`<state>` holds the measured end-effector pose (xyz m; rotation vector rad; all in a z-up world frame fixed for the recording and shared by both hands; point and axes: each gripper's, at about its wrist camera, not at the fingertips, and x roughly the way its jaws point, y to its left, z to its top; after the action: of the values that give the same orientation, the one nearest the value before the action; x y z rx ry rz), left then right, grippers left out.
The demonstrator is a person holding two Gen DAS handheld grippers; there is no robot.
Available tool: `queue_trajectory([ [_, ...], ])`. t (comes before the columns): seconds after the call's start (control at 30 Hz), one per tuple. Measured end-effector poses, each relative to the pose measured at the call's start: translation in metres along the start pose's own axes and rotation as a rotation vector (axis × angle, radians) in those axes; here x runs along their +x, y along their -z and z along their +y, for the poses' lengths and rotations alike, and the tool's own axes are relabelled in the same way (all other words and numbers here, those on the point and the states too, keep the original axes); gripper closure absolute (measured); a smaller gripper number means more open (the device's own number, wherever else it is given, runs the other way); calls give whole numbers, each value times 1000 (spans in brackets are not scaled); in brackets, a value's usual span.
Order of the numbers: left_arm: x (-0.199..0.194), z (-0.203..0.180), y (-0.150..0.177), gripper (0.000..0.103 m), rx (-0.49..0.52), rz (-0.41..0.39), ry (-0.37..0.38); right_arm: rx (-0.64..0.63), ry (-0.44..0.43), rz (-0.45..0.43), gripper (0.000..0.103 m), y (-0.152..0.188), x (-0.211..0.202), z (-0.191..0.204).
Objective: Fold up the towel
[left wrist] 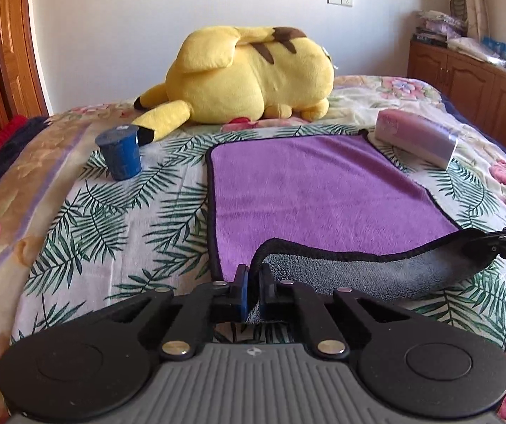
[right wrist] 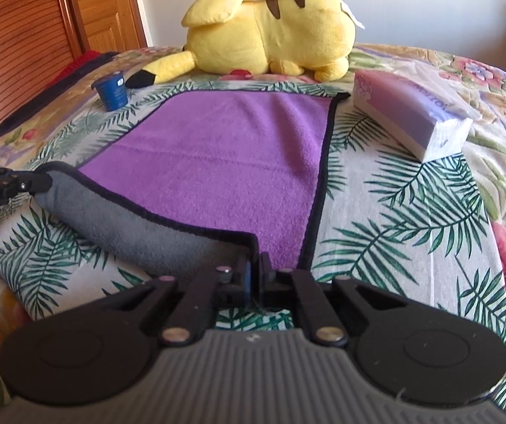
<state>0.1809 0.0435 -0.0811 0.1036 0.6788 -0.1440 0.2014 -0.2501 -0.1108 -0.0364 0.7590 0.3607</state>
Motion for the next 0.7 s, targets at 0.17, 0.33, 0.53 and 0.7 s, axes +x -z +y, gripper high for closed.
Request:
queue_trajectory([
  [0.17,-3,1,-2,103,-3,-18,2,2,1,-38,98,-4,-5,-1],
  [0.33,-7,1,-5,103,-8,-40,6,11,4,-76,99,-7,-10,-5],
  [0.53,-16,2,-12,103,-22,-85,14,13,5,-128,99,-12,-18,-6],
  [0.7,-21,1,-14,103,-23,-109,18,15,2,-161,99,-16,-25,-6],
])
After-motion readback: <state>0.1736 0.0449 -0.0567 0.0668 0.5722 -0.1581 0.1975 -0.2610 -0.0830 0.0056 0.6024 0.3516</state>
